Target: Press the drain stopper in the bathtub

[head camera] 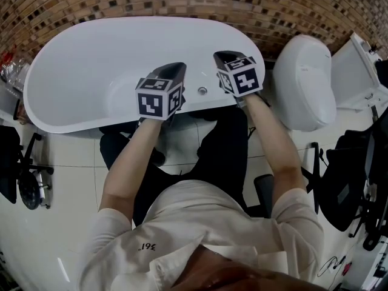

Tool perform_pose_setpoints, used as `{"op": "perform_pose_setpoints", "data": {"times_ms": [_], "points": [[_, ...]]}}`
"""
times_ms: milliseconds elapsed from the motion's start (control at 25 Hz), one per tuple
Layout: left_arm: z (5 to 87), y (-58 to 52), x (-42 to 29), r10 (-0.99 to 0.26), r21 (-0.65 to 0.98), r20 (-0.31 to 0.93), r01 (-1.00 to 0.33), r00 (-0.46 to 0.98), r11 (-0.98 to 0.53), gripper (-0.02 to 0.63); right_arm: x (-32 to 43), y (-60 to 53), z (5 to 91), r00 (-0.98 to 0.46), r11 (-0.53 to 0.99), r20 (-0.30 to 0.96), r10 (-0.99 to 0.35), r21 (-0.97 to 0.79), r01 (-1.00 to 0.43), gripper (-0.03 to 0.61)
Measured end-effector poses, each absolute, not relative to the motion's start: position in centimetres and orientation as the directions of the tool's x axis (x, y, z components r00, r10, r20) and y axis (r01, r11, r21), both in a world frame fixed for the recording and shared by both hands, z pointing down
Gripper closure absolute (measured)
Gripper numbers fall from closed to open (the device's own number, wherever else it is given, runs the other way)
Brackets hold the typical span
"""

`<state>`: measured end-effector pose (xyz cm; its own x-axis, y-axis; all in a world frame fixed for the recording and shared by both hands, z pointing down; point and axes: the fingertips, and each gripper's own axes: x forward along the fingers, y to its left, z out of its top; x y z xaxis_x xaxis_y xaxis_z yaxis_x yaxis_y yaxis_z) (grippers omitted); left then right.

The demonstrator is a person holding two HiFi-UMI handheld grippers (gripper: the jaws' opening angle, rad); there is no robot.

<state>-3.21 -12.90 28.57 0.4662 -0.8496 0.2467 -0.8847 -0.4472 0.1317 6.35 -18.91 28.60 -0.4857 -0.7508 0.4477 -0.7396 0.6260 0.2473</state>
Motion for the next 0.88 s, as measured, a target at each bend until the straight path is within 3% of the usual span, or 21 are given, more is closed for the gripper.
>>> {"op": "perform_pose_setpoints", "data": {"times_ms": [880], "points": [[26.2,-9.9,-4.1,-0.873,0.072,0.162,-0.888,0.460,-0.454,0.604,5.6,-16.0,25.8,-0.522,0.608,0.336,-0.784,0.244,-0.756,0.565]]}}
